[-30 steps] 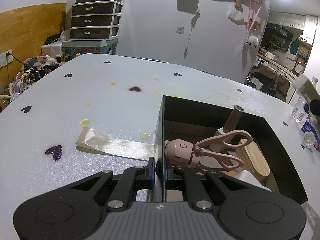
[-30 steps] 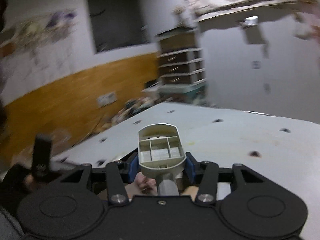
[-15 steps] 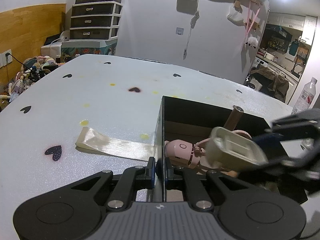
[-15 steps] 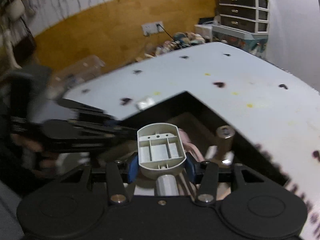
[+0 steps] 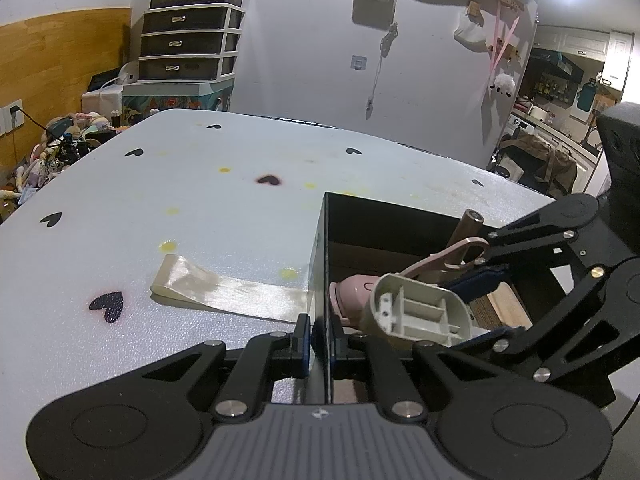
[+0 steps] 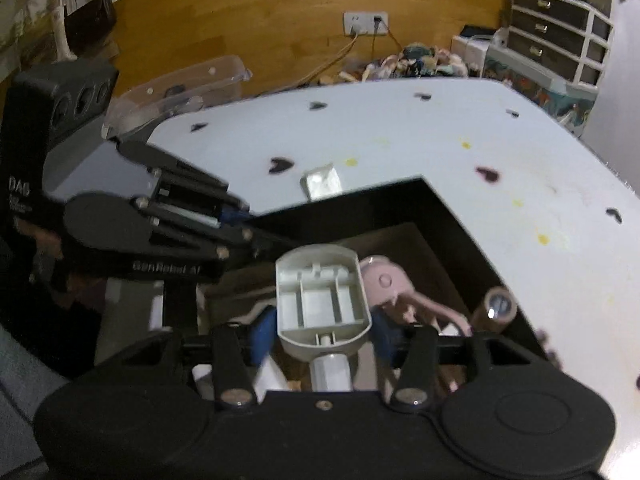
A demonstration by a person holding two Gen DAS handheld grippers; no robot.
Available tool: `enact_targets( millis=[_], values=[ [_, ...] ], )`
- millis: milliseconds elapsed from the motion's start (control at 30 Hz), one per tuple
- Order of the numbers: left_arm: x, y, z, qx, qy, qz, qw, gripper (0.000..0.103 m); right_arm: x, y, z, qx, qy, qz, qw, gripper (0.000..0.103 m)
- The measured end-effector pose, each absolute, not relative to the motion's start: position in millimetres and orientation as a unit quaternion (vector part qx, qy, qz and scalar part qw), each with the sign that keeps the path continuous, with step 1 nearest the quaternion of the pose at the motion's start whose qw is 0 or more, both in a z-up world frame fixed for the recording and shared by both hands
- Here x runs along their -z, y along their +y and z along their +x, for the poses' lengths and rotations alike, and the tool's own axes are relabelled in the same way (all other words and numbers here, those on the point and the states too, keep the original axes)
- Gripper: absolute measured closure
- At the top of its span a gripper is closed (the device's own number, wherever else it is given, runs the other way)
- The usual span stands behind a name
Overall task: Organize rigid objects
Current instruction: 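Lower the beige holder into the black box and open the right gripper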
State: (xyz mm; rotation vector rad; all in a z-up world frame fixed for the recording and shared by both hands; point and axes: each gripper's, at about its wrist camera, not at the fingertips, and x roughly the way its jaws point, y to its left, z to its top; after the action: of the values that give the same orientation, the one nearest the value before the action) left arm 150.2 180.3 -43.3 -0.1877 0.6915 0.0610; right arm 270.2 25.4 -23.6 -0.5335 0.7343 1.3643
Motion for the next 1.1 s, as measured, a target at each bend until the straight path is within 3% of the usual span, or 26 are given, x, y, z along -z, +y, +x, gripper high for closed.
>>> enact_targets(
  millis=[33,167,333,700,767,833,1100],
  values=[
    [43,180,150,-0.03,0.338,-0.092,0.936,0.094,22,23,269,-0.607,0.324,-0.235,0.686,0.023],
    [43,180,150,-0.029,0.339,-0.091,0.936,0.094,13,16,265,-0.605,0.312,-0.234,0.695,0.023],
    [44,181,150,-0.029,0.338,-0.091,0.936,0.094,7,2,262,-0.596,0.313,-0.227,0.704,0.044],
    [44,181,150,-0.029,0.339,-0.091,0.936,0.094,-3,-32,256,-0.567,0.309,-0.165,0.745,0.045],
    [44,181,150,-0.029,0.338,-0.091,0.936,0.094,-1,-33,255,-0.56,0.316,-0.158,0.749,0.052],
    [44,181,150,-0.03,0.338,-0.091,0.936,0.094,4,-30,257,-0.546,0.337,-0.161,0.75,0.077],
    [44,181,150,-0.029,0.338,-0.091,0.936,0.094,26,-7,266,-0.53,0.367,-0.151,0.749,0.081]
  ],
)
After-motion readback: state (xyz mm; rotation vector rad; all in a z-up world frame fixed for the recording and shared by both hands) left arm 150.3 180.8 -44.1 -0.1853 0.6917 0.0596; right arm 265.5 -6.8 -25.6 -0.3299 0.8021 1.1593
